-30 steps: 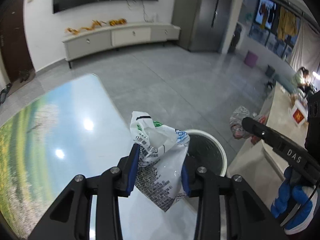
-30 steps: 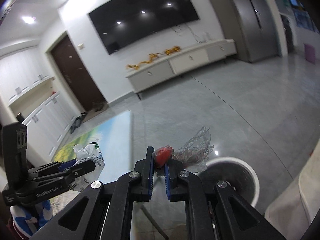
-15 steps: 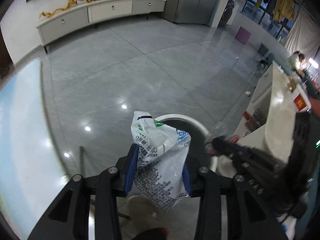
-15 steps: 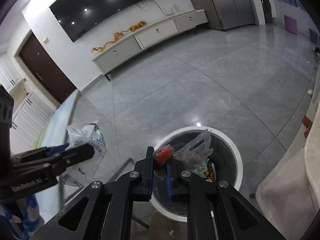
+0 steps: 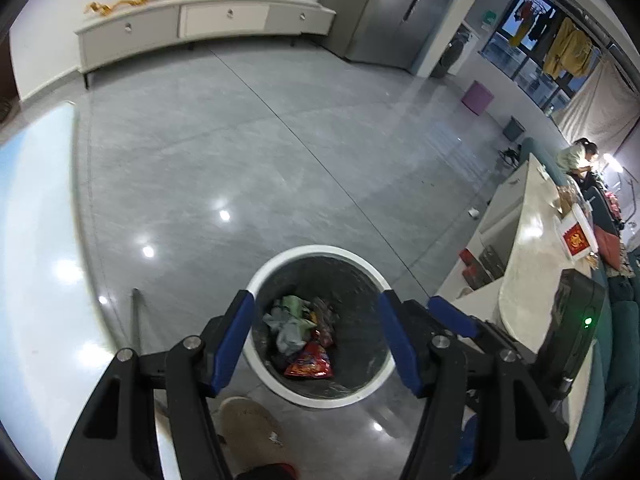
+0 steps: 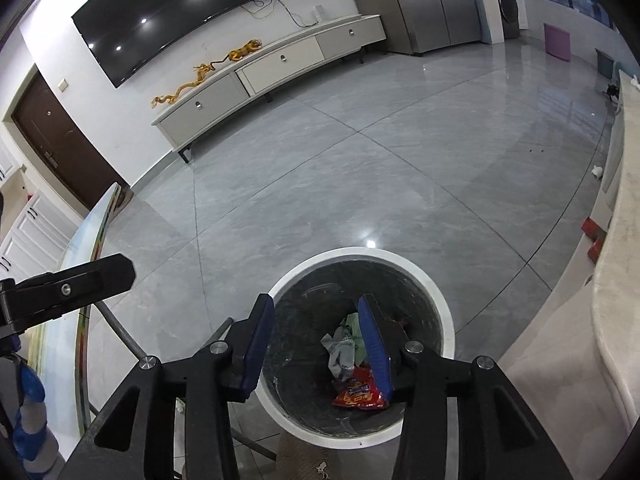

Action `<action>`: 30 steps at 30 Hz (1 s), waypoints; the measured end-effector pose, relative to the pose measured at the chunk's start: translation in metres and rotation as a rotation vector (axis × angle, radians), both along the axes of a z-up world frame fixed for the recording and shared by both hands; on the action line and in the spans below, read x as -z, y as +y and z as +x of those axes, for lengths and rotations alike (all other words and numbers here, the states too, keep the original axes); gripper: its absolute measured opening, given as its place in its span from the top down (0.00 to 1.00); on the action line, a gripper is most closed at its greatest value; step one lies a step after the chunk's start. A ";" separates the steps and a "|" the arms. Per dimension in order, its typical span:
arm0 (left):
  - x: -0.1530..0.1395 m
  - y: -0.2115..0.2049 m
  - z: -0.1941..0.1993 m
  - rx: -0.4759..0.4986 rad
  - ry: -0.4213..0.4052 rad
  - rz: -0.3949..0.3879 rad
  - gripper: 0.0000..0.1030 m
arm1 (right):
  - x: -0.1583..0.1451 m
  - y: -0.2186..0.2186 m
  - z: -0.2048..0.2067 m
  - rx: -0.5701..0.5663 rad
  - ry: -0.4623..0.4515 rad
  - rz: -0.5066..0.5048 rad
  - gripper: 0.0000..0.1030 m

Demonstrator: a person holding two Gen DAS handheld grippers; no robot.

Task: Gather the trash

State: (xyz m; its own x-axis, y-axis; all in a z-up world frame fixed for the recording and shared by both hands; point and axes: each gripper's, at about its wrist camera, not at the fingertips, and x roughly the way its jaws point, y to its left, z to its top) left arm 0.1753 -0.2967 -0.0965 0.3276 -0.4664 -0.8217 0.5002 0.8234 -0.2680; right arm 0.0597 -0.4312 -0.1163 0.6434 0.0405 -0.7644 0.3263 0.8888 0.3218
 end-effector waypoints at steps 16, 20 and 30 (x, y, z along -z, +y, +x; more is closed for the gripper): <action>-0.053 0.115 -0.036 -0.242 -0.220 0.110 0.39 | -0.056 0.041 -0.019 0.015 -0.072 -0.053 0.46; -0.061 0.151 -0.050 -0.320 -0.274 0.136 0.38 | -0.070 0.063 -0.021 -0.012 -0.085 -0.076 0.40; -0.086 0.252 -0.081 -0.560 -0.402 0.156 0.27 | -0.085 0.150 -0.004 -0.170 -0.082 -0.180 0.23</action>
